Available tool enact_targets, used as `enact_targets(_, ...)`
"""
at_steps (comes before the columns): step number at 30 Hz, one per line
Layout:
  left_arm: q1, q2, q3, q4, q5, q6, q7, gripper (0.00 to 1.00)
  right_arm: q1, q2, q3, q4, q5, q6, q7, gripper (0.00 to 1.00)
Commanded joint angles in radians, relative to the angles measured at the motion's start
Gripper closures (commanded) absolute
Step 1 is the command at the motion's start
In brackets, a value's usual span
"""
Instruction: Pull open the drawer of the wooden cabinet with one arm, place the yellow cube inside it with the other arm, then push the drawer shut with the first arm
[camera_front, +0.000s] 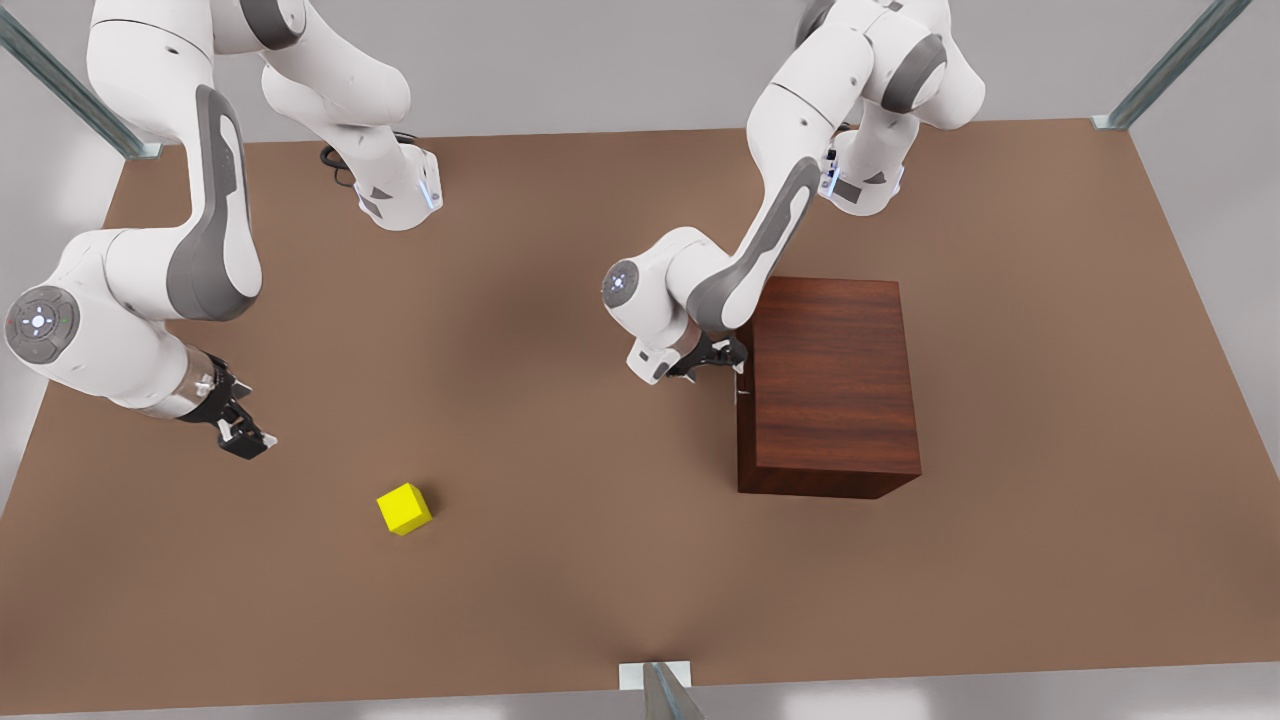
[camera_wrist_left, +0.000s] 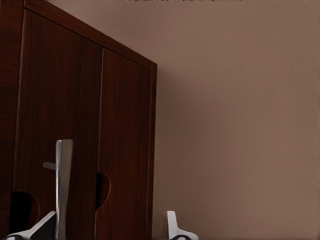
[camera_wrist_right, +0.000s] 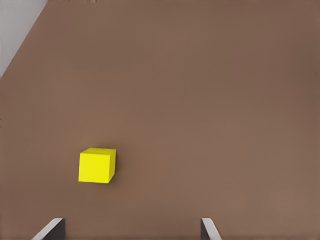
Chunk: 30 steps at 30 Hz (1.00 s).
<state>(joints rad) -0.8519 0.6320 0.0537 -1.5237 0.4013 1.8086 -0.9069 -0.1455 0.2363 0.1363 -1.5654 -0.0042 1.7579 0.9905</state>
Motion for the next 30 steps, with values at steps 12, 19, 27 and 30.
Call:
enact_targets(12,0.002,-0.002,0.000,0.028,-0.140,0.138,-0.155,0.00,0.003,0.001,0.000,0.001,-0.002,0.000,0.043,0.00)
enact_targets(19,-0.004,0.002,-0.002,0.050,-0.170,0.164,-0.158,0.00,0.014,0.011,0.002,0.004,-0.002,0.000,0.045,0.00)
enact_targets(27,-0.015,0.005,-0.006,0.071,-0.164,0.164,-0.167,0.00,0.014,0.015,0.002,0.011,-0.002,0.000,0.045,0.00)
enact_targets(30,-0.015,0.006,-0.008,0.071,-0.165,0.178,-0.168,0.00,0.014,0.015,0.002,0.013,-0.002,0.000,0.045,0.00)
